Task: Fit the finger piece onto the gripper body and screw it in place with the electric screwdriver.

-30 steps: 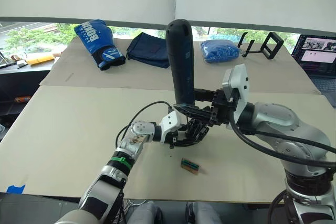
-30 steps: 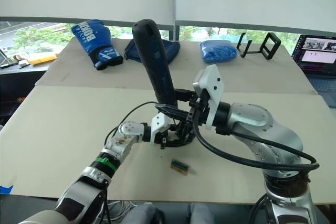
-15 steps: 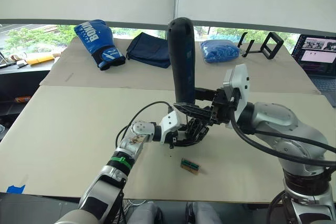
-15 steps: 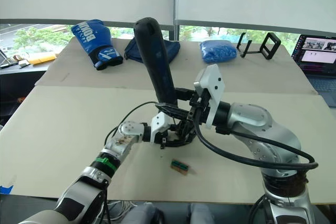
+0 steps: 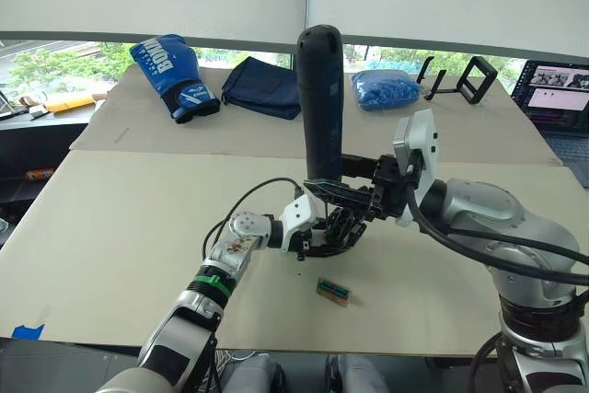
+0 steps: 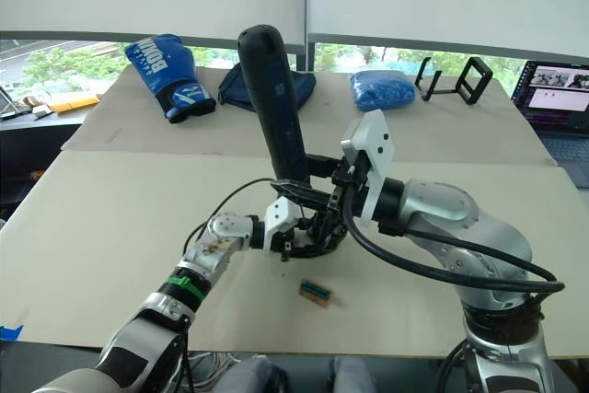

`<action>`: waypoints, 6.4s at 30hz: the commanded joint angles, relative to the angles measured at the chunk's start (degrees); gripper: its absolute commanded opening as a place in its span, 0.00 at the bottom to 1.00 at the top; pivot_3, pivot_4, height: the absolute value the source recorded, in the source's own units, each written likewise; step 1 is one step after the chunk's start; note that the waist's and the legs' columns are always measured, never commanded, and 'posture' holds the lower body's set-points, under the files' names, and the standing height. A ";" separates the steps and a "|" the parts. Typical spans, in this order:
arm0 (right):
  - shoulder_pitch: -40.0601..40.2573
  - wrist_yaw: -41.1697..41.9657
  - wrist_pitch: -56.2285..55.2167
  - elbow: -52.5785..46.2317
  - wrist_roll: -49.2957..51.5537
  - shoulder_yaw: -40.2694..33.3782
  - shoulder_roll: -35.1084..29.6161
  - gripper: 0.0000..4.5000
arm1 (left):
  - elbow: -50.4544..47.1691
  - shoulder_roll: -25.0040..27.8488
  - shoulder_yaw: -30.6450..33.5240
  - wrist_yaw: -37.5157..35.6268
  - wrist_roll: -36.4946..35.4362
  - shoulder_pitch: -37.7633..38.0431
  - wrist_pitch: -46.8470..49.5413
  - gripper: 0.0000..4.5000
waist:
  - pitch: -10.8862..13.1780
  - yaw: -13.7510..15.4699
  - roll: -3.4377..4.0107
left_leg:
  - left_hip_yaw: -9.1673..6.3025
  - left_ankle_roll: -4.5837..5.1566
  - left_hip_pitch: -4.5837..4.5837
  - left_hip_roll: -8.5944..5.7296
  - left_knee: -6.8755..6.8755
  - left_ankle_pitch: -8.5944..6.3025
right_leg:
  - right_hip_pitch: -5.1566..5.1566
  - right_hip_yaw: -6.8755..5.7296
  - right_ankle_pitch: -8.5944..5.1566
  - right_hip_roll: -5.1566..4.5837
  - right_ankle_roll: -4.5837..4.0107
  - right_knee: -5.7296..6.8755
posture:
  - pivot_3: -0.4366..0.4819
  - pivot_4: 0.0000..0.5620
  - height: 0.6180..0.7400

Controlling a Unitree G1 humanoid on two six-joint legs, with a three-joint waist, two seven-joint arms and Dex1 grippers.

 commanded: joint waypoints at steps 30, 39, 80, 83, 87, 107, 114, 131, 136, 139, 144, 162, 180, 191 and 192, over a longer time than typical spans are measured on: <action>-3.28 -5.16 1.89 -2.94 5.31 -3.30 -1.25 0.42 | -2.82 -0.45 0.35 -0.21 -1.03 -0.48 -1.53 0.51 | 0.00 -0.02 0.00 | 0.00 0.00 -0.02 0.01 0.00 0.00 | -0.01 0.00 0.00 0.00 0.00 0.01 | 0.48 0.27 1.00; -1.82 -3.58 0.37 -3.15 2.73 -2.63 -0.48 0.42 | -3.38 -0.55 0.21 -0.14 -1.06 0.08 -1.61 0.51 | 0.00 0.02 0.00 | 0.00 0.01 -0.03 0.01 0.00 0.00 | -0.01 0.00 0.00 -0.01 0.00 0.01 | 0.48 0.27 1.00; -3.82 -1.06 0.52 -3.18 1.10 -2.93 0.28 0.42 | -3.38 -0.67 0.42 0.33 -1.05 -0.12 -1.44 0.51 | 0.00 0.01 0.00 | -0.01 0.01 -0.03 0.01 0.00 0.00 | -0.02 0.01 0.00 -0.01 0.00 0.01 | 0.48 0.27 1.00; -3.85 -1.08 0.59 -3.22 1.01 -2.91 0.31 0.42 | -3.35 -0.59 0.43 0.26 -1.05 -0.09 -1.47 0.51 | 0.00 0.00 0.00 | -0.01 0.01 -0.03 0.01 0.00 0.00 | -0.02 0.01 0.00 -0.01 0.00 0.01 | 0.48 0.27 1.00; -4.41 -0.88 0.75 -2.94 0.84 -2.88 0.19 0.42 | -3.29 -0.64 0.46 0.27 -1.09 -0.20 -1.40 0.51 | 0.00 0.00 0.00 | -0.01 0.01 -0.03 0.01 0.00 0.00 | -0.02 0.01 0.00 -0.02 0.00 0.01 | 0.48 0.27 1.00; -1.01 2.42 -2.62 -3.10 -3.02 -1.43 -0.21 0.42 | -3.72 -0.65 0.60 0.50 -1.21 -0.15 -1.07 0.51 | 0.00 0.03 0.00 | -0.01 0.01 -0.03 0.00 0.00 0.00 | -0.02 0.01 0.00 -0.01 0.00 0.01 | 0.48 0.27 1.00; -0.62 2.95 -4.87 -4.25 -4.87 -0.42 0.17 0.42 | -3.67 -0.65 0.65 0.57 -1.25 -0.19 -1.12 0.51 | 0.00 0.00 0.00 | -0.01 0.01 -0.03 0.00 0.00 0.00 | -0.02 0.01 0.00 0.00 0.00 0.01 | 0.48 0.27 1.00; -8.87 4.87 -2.45 -3.35 -4.11 0.77 -2.23 0.42 | -3.08 -0.82 0.72 0.67 -1.23 -0.53 -1.29 0.51 | 0.01 0.02 0.01 | -0.01 0.01 -0.03 0.00 0.00 0.00 | -0.02 0.00 0.00 -0.02 0.00 0.00 | 0.48 0.27 1.00; -8.09 5.10 -1.93 -3.27 -3.38 0.86 -2.06 0.42 | -2.97 -0.79 0.74 0.73 -1.20 -0.64 -1.36 0.51 | 0.01 0.02 0.01 | -0.01 0.01 -0.03 0.00 0.00 0.00 | -0.02 0.00 0.00 -0.03 0.00 0.01 | 0.48 0.27 1.00; -7.38 5.66 -2.44 -3.25 -3.86 1.00 -2.29 0.42 | -2.93 -0.79 0.75 0.75 -1.21 -0.68 -1.40 0.51 | 0.01 0.02 0.01 | -0.01 0.01 -0.02 0.00 0.00 0.00 | -0.02 0.00 0.00 -0.03 0.00 0.01 | 0.48 0.27 1.00; -6.34 6.21 -3.49 -3.14 -5.45 1.34 -2.60 0.42 | -2.93 -0.75 0.78 0.67 -1.25 -0.74 -1.42 0.51 | 0.01 0.02 0.01 | -0.01 0.01 -0.03 0.00 0.00 0.00 | -0.02 0.00 0.00 -0.03 0.00 0.01 | 0.48 0.27 1.00; -4.67 7.74 -4.09 -3.86 -7.43 1.21 -2.38 0.42 | -3.28 -0.67 0.77 0.49 -1.34 -0.73 -1.15 0.51 | 0.01 0.00 0.01 | -0.01 0.00 -0.02 0.00 0.00 0.00 | -0.02 0.00 0.00 -0.03 0.00 0.00 | 0.48 0.27 1.00; -3.26 8.16 -4.83 -3.76 -8.38 1.43 -1.65 0.42 | -3.36 -0.71 0.79 0.57 -1.37 -0.74 -1.06 0.51 | 0.01 0.00 0.01 | -0.01 0.00 -0.02 0.00 0.00 0.00 | -0.02 0.00 0.00 -0.02 0.00 0.01 | 0.48 0.27 1.00; -3.05 9.08 -6.22 -3.64 -9.62 2.18 -1.74 0.42 | -3.49 -0.58 0.87 0.64 -1.39 -0.56 -0.99 0.51 | 0.01 -0.01 0.01 | 0.00 0.00 -0.02 0.00 0.00 0.00 | -0.02 0.00 0.00 -0.01 0.00 0.01 | 0.48 0.27 1.00; -2.95 9.19 -6.24 -3.63 -9.76 2.24 -1.71 0.42 | -3.45 -0.58 0.89 0.65 -1.41 -0.58 -1.01 0.51 | 0.01 -0.01 0.01 | 0.00 0.00 -0.02 0.00 0.00 0.00 | -0.02 0.00 0.00 -0.01 0.00 0.01 | 0.48 0.27 1.00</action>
